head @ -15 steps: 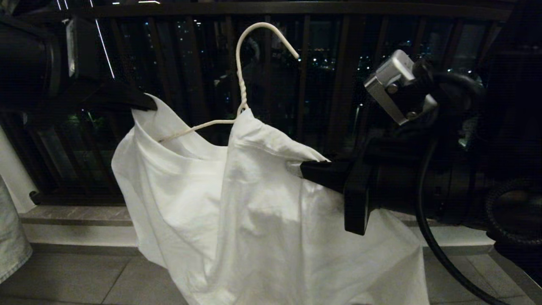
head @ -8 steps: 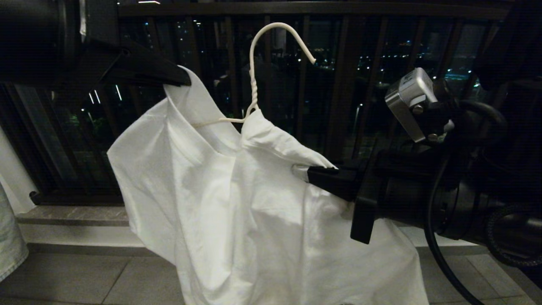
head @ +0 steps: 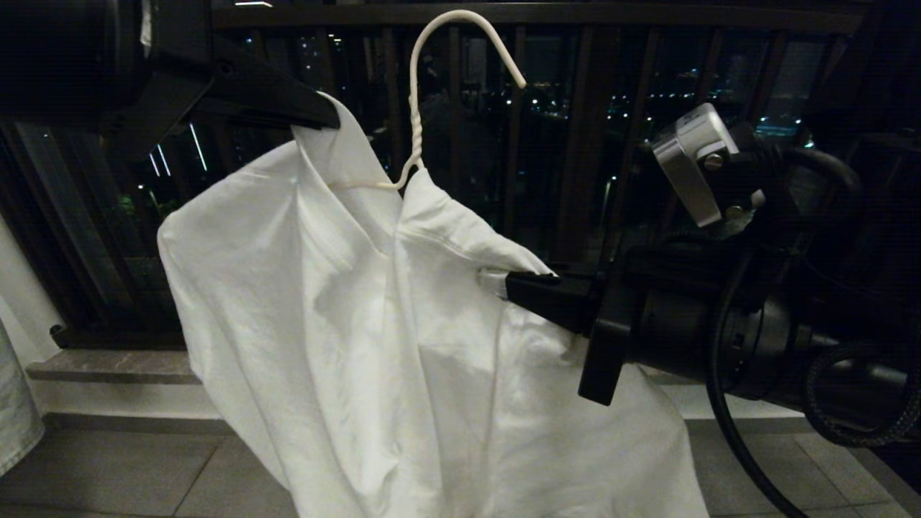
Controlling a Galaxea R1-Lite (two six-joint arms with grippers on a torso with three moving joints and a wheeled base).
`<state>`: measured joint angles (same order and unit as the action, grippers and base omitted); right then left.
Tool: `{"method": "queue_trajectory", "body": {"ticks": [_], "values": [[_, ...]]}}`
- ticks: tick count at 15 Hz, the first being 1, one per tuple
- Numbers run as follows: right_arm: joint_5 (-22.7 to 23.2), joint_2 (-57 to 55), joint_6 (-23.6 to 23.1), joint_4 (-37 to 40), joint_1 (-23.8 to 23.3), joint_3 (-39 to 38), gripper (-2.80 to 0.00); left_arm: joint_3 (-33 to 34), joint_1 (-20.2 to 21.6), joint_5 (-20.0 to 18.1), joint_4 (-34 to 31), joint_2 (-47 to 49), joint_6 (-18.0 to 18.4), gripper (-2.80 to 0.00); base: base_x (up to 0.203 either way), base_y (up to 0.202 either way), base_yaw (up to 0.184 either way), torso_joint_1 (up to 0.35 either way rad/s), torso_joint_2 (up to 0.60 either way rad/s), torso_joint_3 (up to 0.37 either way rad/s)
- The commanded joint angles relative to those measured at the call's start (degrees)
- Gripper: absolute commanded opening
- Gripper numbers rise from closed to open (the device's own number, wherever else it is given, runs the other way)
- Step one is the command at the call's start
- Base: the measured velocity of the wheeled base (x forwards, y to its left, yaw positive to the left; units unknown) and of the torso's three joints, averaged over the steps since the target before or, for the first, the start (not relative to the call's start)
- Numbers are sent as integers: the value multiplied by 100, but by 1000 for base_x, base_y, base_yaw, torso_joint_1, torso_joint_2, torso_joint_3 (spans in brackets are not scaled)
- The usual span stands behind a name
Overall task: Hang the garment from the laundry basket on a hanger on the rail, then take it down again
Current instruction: Hang the clothes on the clothes rack
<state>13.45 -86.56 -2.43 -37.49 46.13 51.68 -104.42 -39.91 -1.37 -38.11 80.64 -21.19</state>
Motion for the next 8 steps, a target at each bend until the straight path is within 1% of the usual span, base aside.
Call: {"method": "queue_trajectory", "body": {"ticks": [1,3,5,6,8], "values": [[2,-290,28,-360,35,-23,-280,-87,1,5,-30,83,-17,-280,0,0,0,0,0,0],[-9,-431,67,-654,89,-26,-280,-87,-104,12,-30,135,-17,-280,0,0,0,0,0,0],[-9,-439,84,-672,191,-8,-280,-99,-177,25,-4,218,-17,-280,0,0,0,0,0,0],[-9,-431,84,-672,212,-8,-280,-123,-190,122,-3,262,-12,-280,0,0,0,0,0,0],[-9,-422,193,-684,212,7,-280,-216,-261,459,-3,412,-17,-280,0,0,0,0,0,0]]}}
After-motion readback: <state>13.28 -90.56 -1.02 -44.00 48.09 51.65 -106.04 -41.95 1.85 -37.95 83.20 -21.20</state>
